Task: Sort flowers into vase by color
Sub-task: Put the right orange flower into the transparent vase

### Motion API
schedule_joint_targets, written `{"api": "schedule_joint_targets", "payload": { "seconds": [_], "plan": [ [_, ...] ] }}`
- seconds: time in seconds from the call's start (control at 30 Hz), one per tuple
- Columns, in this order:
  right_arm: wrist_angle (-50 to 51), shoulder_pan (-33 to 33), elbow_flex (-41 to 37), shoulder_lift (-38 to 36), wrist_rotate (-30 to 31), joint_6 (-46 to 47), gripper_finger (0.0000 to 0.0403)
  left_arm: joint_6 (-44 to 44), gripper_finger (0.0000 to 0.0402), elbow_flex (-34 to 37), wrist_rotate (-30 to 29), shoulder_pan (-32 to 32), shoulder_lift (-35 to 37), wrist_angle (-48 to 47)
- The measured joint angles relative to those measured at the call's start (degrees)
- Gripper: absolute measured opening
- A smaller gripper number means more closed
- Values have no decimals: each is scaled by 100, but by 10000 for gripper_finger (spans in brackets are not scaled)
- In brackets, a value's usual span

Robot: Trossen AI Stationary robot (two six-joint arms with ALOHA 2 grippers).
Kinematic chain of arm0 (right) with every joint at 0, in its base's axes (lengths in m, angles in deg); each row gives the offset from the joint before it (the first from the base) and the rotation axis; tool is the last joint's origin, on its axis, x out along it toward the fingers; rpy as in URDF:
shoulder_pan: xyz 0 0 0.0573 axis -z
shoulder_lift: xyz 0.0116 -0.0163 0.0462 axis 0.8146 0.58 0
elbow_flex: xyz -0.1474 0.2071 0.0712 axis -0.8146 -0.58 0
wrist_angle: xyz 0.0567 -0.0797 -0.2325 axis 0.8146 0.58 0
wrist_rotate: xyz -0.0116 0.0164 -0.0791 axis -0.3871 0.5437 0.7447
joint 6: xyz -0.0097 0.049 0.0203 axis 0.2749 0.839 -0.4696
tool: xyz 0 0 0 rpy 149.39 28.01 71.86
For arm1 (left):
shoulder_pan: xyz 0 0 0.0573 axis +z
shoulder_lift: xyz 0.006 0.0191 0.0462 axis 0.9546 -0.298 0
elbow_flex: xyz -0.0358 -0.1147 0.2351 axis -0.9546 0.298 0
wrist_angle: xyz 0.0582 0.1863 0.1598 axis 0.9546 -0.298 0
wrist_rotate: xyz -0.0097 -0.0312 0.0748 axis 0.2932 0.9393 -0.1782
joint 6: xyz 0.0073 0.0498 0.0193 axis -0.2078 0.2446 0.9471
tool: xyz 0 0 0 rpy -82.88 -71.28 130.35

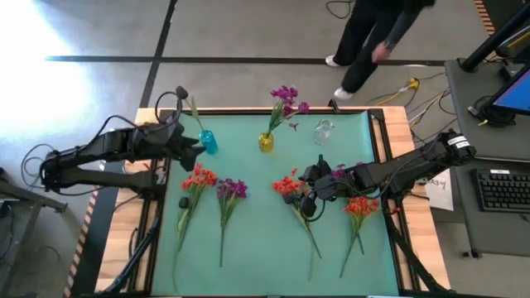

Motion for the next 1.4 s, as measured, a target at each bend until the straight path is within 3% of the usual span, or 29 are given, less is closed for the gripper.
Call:
{"api": "schedule_joint_targets", "payload": {
  "seconds": [0.27,0.5,0.67,0.9,1.03,1.4],
  "plan": [
    [6,0,0,0,-194,111,341,-852,206,-306,122,-182,-88,-1187],
    [246,0,-2,0,-874,819,341,-1491,206,-11,291,-875,-304,-1039],
    [892,0,-2,0,-1322,1685,341,-1945,206,276,293,-1562,-622,-646],
    [2663,-128,-4,11,-2118,3509,341,-2512,206,346,243,-2404,-1255,-577],
    [2931,-350,0,13,-2385,4186,341,-2621,206,347,223,-2648,-1572,-569],
    [2941,-1213,852,82,-2232,5087,341,-2860,206,347,234,-3123,-2072,-556]
  ]
}}
